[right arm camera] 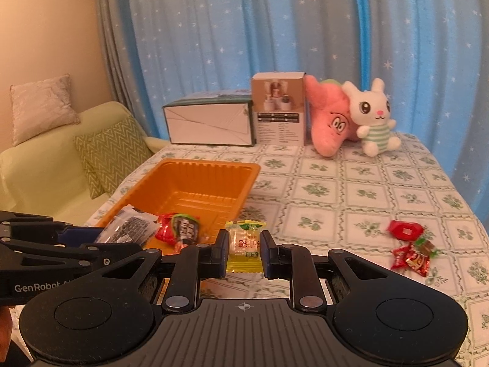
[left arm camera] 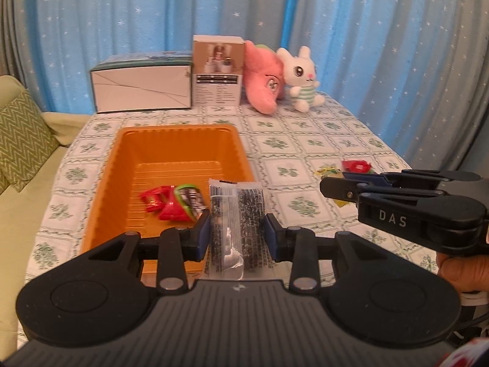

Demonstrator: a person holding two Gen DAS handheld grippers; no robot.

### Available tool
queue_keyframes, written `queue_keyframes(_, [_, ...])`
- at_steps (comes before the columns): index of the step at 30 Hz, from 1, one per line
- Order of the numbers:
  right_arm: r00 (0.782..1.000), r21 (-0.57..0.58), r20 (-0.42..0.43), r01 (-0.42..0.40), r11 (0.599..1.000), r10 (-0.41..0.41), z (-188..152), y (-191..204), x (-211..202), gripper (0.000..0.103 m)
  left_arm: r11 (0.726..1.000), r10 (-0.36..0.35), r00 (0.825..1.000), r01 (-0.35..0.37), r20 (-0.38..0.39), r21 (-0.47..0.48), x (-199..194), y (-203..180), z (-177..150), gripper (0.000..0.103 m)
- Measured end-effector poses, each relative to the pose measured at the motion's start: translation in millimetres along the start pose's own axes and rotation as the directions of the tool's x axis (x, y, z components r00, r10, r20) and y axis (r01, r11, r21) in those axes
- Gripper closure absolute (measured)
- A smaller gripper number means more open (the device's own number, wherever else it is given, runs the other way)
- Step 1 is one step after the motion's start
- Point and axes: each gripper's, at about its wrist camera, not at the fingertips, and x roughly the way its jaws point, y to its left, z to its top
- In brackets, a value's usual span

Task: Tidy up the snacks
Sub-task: 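Carry the yellow packet and clear stick bag over the orange tray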

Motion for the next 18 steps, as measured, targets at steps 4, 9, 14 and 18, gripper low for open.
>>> queue_keyframes(4, [1.000,-0.019,-0.010,-0.017,1.000,0.017,-1,10,7,0.081,1.000,0.015,1.000,-0.015,0.003,-0.009,-3,13,0,0.069])
queue_keyframes(9, [0.999,-0.023,-0.023,-0.037,0.999,0.036,-4,18,13,0.081,1.000,0.028,1.000,-0.028,0.003,-0.012,0,27,2,0.069])
queue_keyframes(14, [0.998,-0.038,-0.030,-0.050,0.998,0.049,0,23,21,0.081,0.998,0.050,0.999,-0.050,0.004,-0.031,9,47,6,0.069])
queue_keyframes(18, [0.998,-0.043,-0.035,-0.062,0.997,0.060,5,26,32,0.081,0.997,0.070,0.998,-0.070,-0.004,-0.041,20,62,8,0.069])
